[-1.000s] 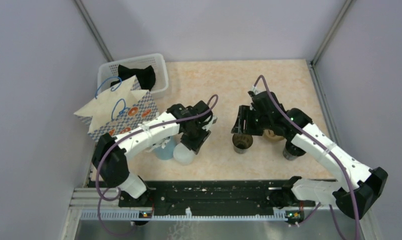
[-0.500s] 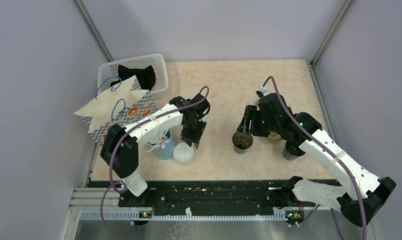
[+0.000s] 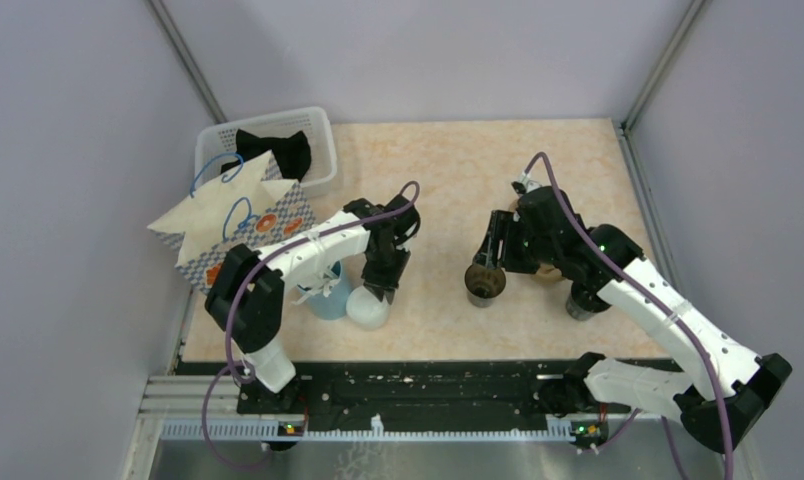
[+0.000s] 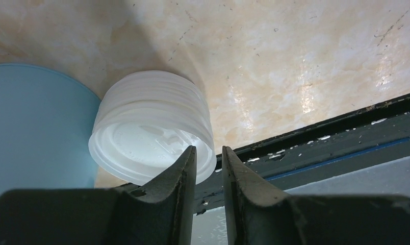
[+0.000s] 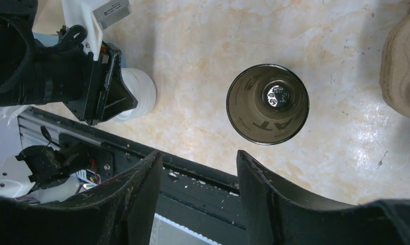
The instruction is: Pack the takeout coffee
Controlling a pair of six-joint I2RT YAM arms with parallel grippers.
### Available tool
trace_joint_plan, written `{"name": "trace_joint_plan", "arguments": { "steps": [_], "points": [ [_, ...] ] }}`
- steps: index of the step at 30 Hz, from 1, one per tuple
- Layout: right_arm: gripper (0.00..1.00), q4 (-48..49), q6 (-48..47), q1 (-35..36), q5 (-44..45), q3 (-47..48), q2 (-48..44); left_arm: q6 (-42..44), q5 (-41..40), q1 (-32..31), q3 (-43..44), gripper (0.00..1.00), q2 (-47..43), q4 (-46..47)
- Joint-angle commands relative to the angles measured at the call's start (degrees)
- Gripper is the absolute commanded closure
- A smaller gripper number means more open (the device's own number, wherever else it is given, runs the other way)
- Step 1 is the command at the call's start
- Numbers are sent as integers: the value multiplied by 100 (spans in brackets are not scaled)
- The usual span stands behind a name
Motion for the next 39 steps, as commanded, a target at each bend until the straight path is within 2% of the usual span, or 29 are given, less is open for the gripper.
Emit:
{"name": "trace_joint_plan", "arguments": {
  "steps": [1, 16, 31, 39],
  "points": [
    [44, 123, 20, -46, -15, 15, -17, 37, -131, -12, -63, 70, 69, 137],
    [44, 157, -19, -46, -31, -18, 13, 96, -18, -12, -109, 69, 134, 143],
    [45, 198, -22, -48, -36, -61, 5, 141, 128, -30, -165, 63, 201, 200],
    [44, 209, -26, -44, -29, -84, -13, 158, 83, -39, -152, 72, 230, 198]
  ]
}}
